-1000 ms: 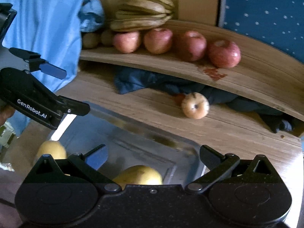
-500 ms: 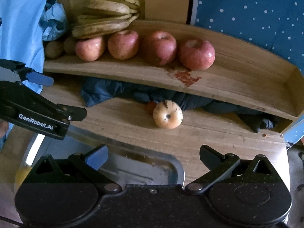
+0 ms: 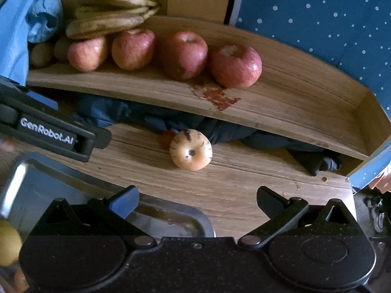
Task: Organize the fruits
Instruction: 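Close the right tool on the pale streaked apple while the left tool reaches toward the red cherry tomato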
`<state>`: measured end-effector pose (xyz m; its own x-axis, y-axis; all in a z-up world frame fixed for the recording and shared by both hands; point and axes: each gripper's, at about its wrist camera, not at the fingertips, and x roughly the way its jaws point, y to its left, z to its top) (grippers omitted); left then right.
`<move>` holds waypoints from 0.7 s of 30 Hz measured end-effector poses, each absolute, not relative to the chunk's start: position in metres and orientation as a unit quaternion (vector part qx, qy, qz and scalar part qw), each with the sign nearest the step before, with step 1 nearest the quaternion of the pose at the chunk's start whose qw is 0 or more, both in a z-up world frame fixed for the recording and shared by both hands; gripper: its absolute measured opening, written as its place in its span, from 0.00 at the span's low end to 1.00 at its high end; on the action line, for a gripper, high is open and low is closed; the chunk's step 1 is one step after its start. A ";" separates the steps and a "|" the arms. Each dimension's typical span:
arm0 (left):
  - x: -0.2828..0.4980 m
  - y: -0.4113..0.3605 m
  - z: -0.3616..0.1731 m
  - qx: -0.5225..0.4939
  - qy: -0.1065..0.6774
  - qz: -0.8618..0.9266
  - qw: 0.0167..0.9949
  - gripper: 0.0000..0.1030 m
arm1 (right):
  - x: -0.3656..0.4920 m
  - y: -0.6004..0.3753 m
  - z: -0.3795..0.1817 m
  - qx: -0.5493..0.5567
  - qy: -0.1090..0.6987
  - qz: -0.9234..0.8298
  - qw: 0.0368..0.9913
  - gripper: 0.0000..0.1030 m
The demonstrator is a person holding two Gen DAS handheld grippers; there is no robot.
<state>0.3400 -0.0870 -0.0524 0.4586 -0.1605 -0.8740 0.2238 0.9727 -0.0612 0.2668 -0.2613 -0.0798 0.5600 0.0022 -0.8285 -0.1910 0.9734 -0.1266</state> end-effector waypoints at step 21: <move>0.359 -0.095 -0.077 -0.035 0.528 -0.111 0.841 0.99 | 0.311 -0.258 -0.111 -0.158 0.449 0.091 0.875 0.90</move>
